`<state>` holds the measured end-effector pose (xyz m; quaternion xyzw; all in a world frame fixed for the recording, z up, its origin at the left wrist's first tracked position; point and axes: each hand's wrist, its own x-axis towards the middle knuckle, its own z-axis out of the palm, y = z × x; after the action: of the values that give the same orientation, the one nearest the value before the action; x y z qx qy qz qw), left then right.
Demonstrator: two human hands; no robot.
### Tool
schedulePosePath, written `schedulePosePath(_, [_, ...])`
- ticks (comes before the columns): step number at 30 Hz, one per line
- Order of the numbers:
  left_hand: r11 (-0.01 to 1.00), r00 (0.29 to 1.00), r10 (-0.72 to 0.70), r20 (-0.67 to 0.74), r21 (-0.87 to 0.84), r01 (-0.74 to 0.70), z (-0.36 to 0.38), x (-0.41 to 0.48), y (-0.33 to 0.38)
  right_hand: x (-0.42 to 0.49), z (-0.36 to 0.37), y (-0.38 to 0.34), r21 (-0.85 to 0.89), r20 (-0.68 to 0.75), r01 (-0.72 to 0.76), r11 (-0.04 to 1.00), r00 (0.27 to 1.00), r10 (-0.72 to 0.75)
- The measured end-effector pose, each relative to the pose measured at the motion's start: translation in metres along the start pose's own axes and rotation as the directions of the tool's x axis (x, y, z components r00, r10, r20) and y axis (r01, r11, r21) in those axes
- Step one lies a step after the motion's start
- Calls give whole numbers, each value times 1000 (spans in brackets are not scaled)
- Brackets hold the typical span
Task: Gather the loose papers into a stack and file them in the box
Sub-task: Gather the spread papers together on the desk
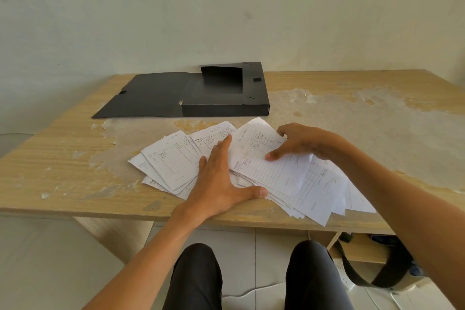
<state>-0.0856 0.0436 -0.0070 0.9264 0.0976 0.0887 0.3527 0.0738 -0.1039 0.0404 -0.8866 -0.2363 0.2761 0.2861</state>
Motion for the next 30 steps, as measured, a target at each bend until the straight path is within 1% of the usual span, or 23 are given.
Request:
schedulePosePath(2, [998, 1000, 1, -16, -61, -2, -3, -1, 0, 1, -2, 3, 34, -4, 0, 999, 1000, 0])
schedulePosePath(4, [995, 998, -13, -61, -96, 7, -11, -3, 0, 1, -6, 5, 78, 9, 9, 997, 1000, -10])
schedulePosePath(8, [994, 981, -105, -160, -33, 101, -34, -6, -7, 1, -16, 7, 216, 19, 30, 976, 999, -35])
schedulePosePath(10, [990, 975, -139, -171, 1, 142, -42, -6, -13, 4, -17, 6, 263, 14, 31, 964, 999, -35])
schedulePosePath(12, [987, 978, -140, -154, 54, 149, -42, -5, -21, 7, -14, 4, 270, 17, 27, 962, 999, -33])
schedulePosePath(14, [987, 984, -108, -142, 103, 123, -39, -4, -28, 9, -11, 2, 297, 14, 30, 954, 999, -36])
schedulePosePath(17, [988, 983, -74, -169, 124, 96, -34, -3, -35, 12, -9, -1, 347, 15, 33, 937, 999, -41])
schedulePosePath(20, [989, 978, -98, -185, 90, 117, -33, -2, -37, 14, -11, -1, 379, 42, 34, 925, 998, -53])
schedulePosePath(24, [995, 975, -98, -198, -24, 95, -34, 0, -42, 16, -17, 1, 460, 51, 26, 887, 997, -56])
schedulePosePath(27, [988, 970, -135, -203, -96, 118, -33, 0, -46, 18, -20, 4, 522, 47, 14, 853, 998, -46])
schedulePosePath(29, [989, 969, -138, -206, -87, 122, -35, 0, -45, 19, -21, 6, 548, 33, 13, 837, 999, -37])
schedulePosePath(30, [991, 971, -131, -199, -49, 124, -35, -1, -43, 20, -21, 7, 550, 29, 12, 835, 999, -34])
